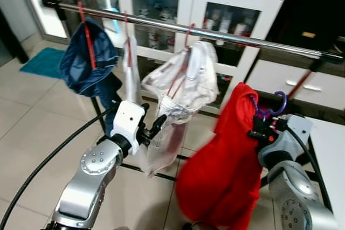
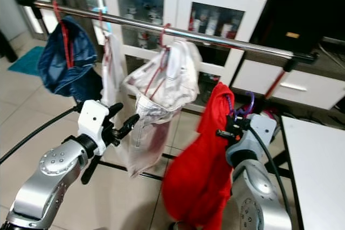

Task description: Hang hanger

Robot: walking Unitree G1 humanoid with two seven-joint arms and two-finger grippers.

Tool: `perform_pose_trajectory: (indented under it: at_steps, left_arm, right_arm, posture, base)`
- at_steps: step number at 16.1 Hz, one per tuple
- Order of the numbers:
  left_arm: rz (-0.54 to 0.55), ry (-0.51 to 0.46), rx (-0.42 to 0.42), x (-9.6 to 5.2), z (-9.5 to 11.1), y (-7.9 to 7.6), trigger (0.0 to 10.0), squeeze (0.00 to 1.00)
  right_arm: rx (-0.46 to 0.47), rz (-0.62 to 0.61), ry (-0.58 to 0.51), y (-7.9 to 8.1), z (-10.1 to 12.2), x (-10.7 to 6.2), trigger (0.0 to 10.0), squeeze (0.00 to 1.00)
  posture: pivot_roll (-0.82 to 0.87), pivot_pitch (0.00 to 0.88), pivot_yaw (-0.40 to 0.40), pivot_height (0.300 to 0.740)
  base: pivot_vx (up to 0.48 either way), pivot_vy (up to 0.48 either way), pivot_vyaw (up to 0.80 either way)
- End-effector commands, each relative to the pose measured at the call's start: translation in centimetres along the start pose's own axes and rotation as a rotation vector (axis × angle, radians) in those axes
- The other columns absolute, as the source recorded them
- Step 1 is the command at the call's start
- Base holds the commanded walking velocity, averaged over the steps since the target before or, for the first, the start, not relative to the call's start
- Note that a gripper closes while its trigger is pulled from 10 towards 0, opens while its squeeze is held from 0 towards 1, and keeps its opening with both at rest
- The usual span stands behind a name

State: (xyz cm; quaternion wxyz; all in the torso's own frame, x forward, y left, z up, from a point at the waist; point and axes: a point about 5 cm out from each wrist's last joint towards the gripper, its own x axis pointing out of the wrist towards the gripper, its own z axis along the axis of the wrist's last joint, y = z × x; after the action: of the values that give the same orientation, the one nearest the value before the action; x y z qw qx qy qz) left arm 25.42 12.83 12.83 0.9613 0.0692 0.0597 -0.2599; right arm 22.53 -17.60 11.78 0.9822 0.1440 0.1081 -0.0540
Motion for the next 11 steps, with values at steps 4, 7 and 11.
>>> perform_pose_trajectory:
  at_steps: [4,7,11]
  left_arm:
    - [-0.014,0.003,-0.002,0.24,0.27,0.10,10.0,0.00]
    - [-0.026,0.005,-0.008,0.29,0.31,0.07,10.0,0.00]
    - [-0.037,0.008,-0.002,0.32,0.46,0.24,10.0,0.00]
  right_arm:
    - [0.008,0.009,-0.031,0.28,0.94,0.44,10.0,0.00]
    - [0.064,0.028,-0.004,0.79,0.70,0.40,10.0,0.00]
    - [0.065,0.026,0.004,0.91,0.54,0.33,10.0,0.00]
  posture:
    - [0.00,0.000,-0.046,0.740]
    - [0.00,0.000,-0.036,0.740]
    - [0.00,0.000,-0.025,0.740]
  base:
    - [0.000,0.000,0.00]
    - [0.000,0.000,0.00]
    - [-0.060,0.000,-0.73]
